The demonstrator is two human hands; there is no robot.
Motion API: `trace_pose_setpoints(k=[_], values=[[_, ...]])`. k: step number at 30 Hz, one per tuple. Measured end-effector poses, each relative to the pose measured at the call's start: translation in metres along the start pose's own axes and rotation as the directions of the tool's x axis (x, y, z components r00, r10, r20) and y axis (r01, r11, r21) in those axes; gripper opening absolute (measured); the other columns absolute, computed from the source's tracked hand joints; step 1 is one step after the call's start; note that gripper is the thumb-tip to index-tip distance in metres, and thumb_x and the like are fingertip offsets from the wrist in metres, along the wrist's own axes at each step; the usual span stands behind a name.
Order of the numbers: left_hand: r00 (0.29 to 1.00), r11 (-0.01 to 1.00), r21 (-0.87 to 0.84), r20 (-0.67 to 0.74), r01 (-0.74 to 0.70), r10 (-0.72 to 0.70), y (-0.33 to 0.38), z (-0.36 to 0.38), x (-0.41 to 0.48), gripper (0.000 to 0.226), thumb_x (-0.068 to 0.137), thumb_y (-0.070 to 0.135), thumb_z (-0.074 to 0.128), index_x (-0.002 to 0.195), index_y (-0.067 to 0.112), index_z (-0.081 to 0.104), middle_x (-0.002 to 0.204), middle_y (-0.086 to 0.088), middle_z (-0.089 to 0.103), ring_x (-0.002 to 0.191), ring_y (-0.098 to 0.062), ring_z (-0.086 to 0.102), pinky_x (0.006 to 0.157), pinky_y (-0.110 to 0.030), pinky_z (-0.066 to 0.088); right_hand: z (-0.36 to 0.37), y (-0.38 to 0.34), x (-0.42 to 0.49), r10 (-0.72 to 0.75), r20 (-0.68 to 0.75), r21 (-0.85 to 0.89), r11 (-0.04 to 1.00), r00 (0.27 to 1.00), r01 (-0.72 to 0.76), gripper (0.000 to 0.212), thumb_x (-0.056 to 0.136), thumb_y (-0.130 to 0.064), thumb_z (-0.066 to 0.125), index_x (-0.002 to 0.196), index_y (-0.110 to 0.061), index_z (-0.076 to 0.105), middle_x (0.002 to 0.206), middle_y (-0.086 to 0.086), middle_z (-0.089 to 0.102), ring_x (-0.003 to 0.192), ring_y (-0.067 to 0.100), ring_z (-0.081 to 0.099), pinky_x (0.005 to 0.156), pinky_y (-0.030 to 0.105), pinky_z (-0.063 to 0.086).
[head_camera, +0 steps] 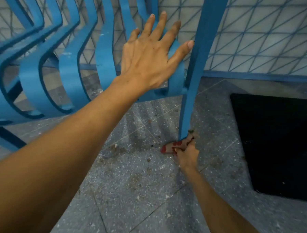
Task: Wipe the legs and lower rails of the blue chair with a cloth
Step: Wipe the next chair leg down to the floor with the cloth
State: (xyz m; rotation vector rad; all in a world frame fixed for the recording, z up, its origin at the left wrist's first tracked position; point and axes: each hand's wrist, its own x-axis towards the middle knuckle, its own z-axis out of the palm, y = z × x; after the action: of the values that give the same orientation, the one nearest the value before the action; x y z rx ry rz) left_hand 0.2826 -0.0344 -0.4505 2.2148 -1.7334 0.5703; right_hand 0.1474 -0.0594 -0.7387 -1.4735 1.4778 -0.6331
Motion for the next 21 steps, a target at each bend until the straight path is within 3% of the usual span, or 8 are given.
trace_pose_setpoints(k=[4, 7, 9, 11, 13, 15, 18, 21], values=[[0.982, 0.991, -0.089, -0.169, -0.101, 0.085, 0.002, -0.012, -0.015, 0.057, 0.099, 0.048, 0.020, 0.150, 0.021, 0.020, 0.158, -0.004, 0.019, 0.145, -0.015, 0.014, 0.117, -0.048, 0.005, -0.032, -0.058, -0.013, -0.144, -0.079, 0.044, 0.988, 0.986, 0.148, 0.044, 0.082, -0.010, 0.071, 0.122, -0.005, 0.056, 0.107, 0.009, 0.068, 0.096, 0.024, 0.066, 0.078, 0.018, 0.047], [0.889, 0.878, -0.301, -0.388, -0.372, 0.244, 0.030, -0.004, -0.067, 0.038, 0.098, 0.025, 0.039, 0.131, 0.011, 0.051, 0.131, -0.005, 0.056, 0.124, -0.017, 0.048, 0.108, -0.045, 0.029, -0.068, -0.101, -0.024, -0.308, -0.147, 0.052, 0.947, 0.940, 0.318, 0.054, 0.077, -0.027, 0.074, 0.122, -0.002, 0.058, 0.108, 0.014, 0.069, 0.098, 0.026, 0.064, 0.072, 0.016, 0.039], [0.920, 0.829, -0.426, -0.306, -0.361, 0.244, 0.052, 0.022, -0.119, 0.031, 0.096, 0.022, 0.042, 0.119, 0.013, 0.060, 0.114, -0.002, 0.063, 0.106, -0.016, 0.057, 0.096, -0.035, 0.040, -0.086, -0.111, -0.029, -0.310, -0.062, 0.054, 0.948, 0.949, 0.313, 0.059, 0.070, -0.043, 0.069, 0.115, -0.006, 0.060, 0.105, 0.016, 0.069, 0.097, 0.029, 0.063, 0.067, 0.018, 0.035], [0.999, 0.750, -0.660, -0.037, -0.048, 0.031, 0.067, 0.048, -0.154, 0.032, 0.097, 0.029, 0.042, 0.124, 0.017, 0.055, 0.116, 0.002, 0.056, 0.104, -0.011, 0.055, 0.093, -0.032, 0.044, -0.095, -0.109, -0.030, -0.225, 0.101, 0.085, 0.972, 0.969, 0.217, 0.062, 0.051, -0.049, 0.071, 0.103, -0.017, 0.063, 0.099, 0.007, 0.070, 0.092, 0.024, 0.065, 0.073, 0.023, 0.049], [0.909, 0.492, -0.764, 0.336, 0.417, -0.247, 0.079, 0.071, -0.164, 0.050, 0.095, 0.041, 0.047, 0.140, 0.023, 0.038, 0.132, 0.004, 0.043, 0.118, -0.006, 0.046, 0.107, -0.028, 0.037, -0.096, -0.098, -0.027, -0.172, 0.259, 0.023, 0.985, 0.950, 0.172, 0.048, 0.051, -0.037, 0.081, 0.092, -0.018, 0.065, 0.096, 0.006, 0.072, 0.091, 0.023, 0.068, 0.083, 0.037, 0.055], [0.679, 0.034, -0.716, 0.646, 0.698, -0.350, 0.090, 0.084, -0.154, 0.073, 0.084, 0.055, 0.056, 0.145, 0.026, 0.029, 0.140, 0.002, 0.042, 0.125, -0.013, 0.046, 0.107, -0.029, 0.037, -0.096, -0.093, -0.034, -0.139, 0.436, -0.035, 0.985, 0.889, 0.171, 0.033, 0.063, -0.015, 0.081, 0.092, -0.016, 0.065, 0.091, 0.007, 0.070, 0.091, 0.024, 0.066, 0.080, 0.036, 0.055], [0.463, -0.532, -0.521, 0.850, 0.668, -0.252, 0.093, 0.133, -0.142, 0.066, 0.067, 0.048, 0.075, 0.123, 0.019, 0.055, 0.105, -0.009, 0.069, 0.089, -0.021, 0.069, 0.070, -0.033, 0.057, -0.106, -0.092, -0.048, -0.065, 0.704, 0.006, 0.996, 0.707, 0.086, 0.041, 0.073, 0.007, 0.071, 0.111, -0.006, 0.062, 0.089, 0.009, 0.066, 0.086, 0.022, 0.065, 0.076, 0.031, 0.054], [0.350, -0.652, -0.389, 0.916, 0.651, -0.196, 0.072, 0.212, -0.141, 0.107, 0.034, 0.032, 0.088, 0.130, 0.007, 0.049, 0.097, -0.017, 0.070, 0.068, -0.028, 0.069, 0.057, -0.034, 0.054, -0.115, -0.093, -0.030, -0.012, 0.642, 0.083, 0.995, 0.766, -0.055, 0.043, 0.082, 0.000, 0.067, 0.123, -0.010, 0.056, 0.101, 0.012, 0.067, 0.088, 0.017, 0.066, 0.077, 0.030, 0.056]])
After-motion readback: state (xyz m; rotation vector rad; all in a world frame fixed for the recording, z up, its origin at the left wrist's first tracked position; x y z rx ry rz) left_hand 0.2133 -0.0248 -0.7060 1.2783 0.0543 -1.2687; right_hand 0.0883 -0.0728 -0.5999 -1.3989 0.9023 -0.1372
